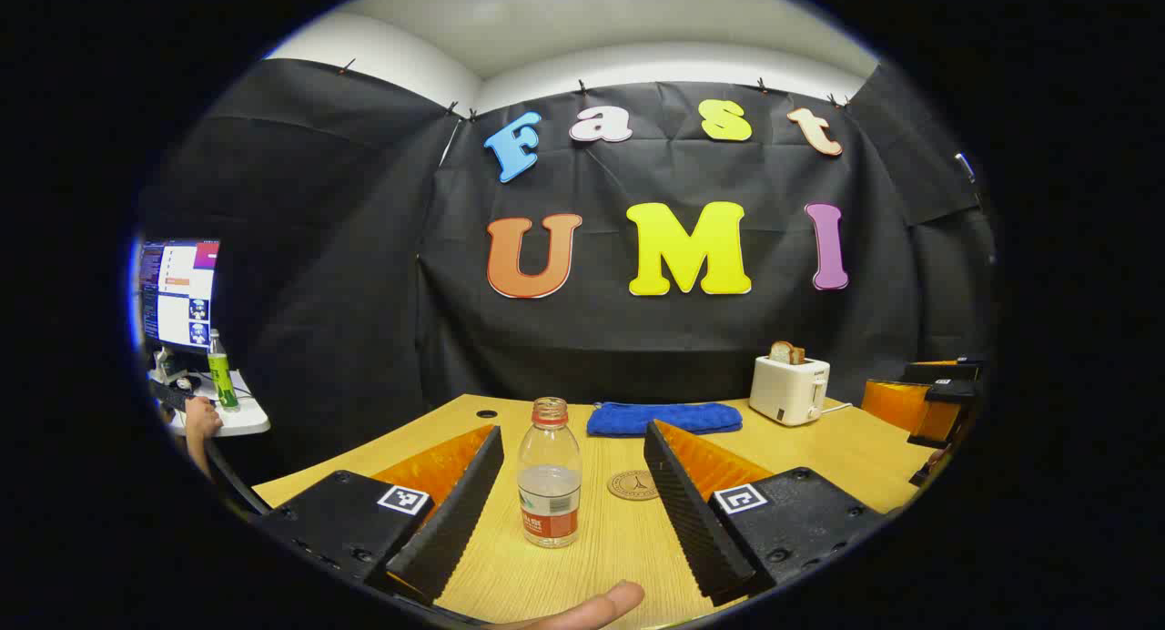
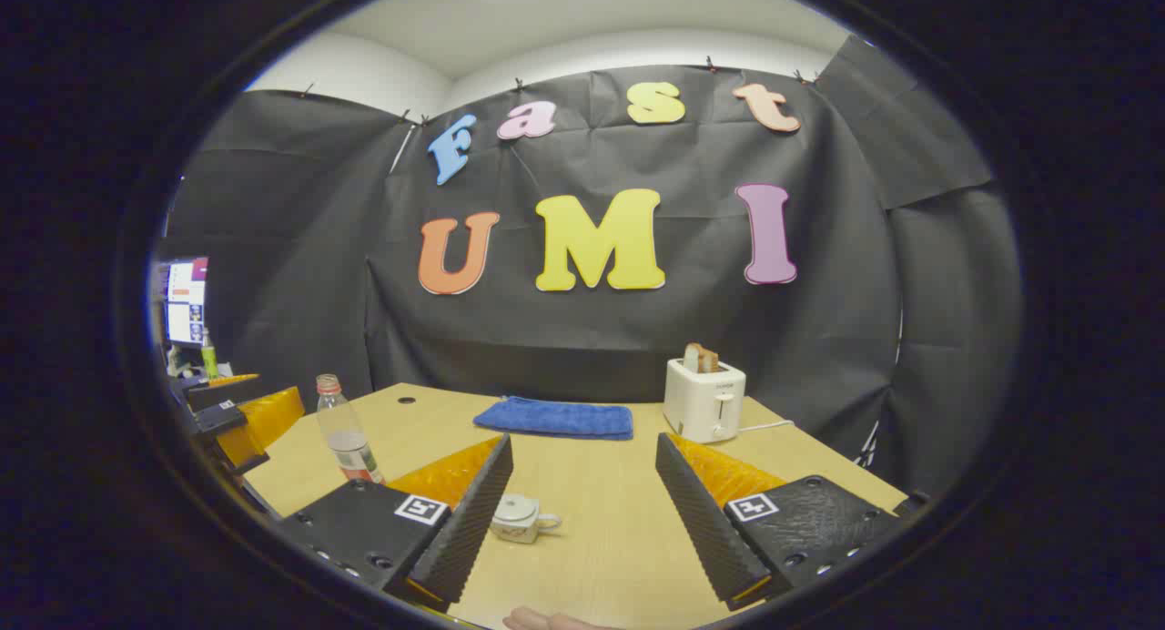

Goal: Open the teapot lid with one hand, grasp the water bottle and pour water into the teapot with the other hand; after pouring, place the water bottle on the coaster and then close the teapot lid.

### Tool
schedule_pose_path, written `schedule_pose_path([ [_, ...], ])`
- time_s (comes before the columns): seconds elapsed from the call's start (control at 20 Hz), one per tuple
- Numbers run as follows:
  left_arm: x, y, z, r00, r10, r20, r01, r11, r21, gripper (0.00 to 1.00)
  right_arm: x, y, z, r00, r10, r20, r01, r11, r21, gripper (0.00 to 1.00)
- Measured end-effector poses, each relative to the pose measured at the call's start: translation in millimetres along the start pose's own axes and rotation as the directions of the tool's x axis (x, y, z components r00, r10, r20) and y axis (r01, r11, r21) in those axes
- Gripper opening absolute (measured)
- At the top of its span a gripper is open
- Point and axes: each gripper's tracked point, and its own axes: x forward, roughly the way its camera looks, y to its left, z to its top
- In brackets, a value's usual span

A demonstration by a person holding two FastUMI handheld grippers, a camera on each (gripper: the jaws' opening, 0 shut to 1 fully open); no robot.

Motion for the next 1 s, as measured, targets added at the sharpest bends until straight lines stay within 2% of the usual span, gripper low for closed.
schedule_pose_path([
  [0.15,-1.6,2.5,2.3,1.000,0.006,0.003,-0.007,1.000,0.015,0.98,-0.4,-0.5,-3.7,1.000,0.003,-0.003,-0.003,1.000,0.009,0.92],
  [0.25,-0.9,0.4,0.2,1.000,0.001,-0.002,-0.001,1.000,0.010,0.97,-2.0,-0.5,-6.3,1.000,0.007,-0.006,-0.007,1.000,0.008,0.95],
  [0.3,-1.4,0.9,-1.0,1.000,-0.003,-0.006,0.003,1.000,0.008,0.98,-1.7,-2.2,-6.6,1.000,0.004,-0.007,-0.004,1.000,0.005,0.92],
  [0.4,-1.3,1.6,-5.1,1.000,-0.005,-0.017,0.006,1.000,0.010,0.98,-0.7,-4.5,-9.1,1.000,0.002,-0.008,-0.002,1.000,0.005,0.95],
  [0.45,-1.1,1.3,-6.0,1.000,-0.007,-0.020,0.007,1.000,0.013,0.98,-0.1,-4.2,-11.8,1.000,0.007,-0.008,-0.007,1.000,0.008,0.92],
  [0.5,-1.0,1.3,-7.8,1.000,-0.007,-0.024,0.008,1.000,0.016,0.98,0.3,-3.4,-12.1,1.000,0.013,-0.008,-0.013,1.000,0.013,0.95],
  [0.65,-1.5,0.7,-12.7,0.999,-0.012,-0.031,0.012,1.000,0.022,0.98,3.5,-2.5,-17.6,1.000,0.022,-0.008,-0.022,1.000,0.019,0.95],
  [1.0,3.7,11.6,-36.1,0.999,-0.003,-0.052,0.004,0.999,0.032,0.98,35.9,8.6,-54.6,0.998,0.031,-0.048,-0.031,0.999,0.020,0.95],
])
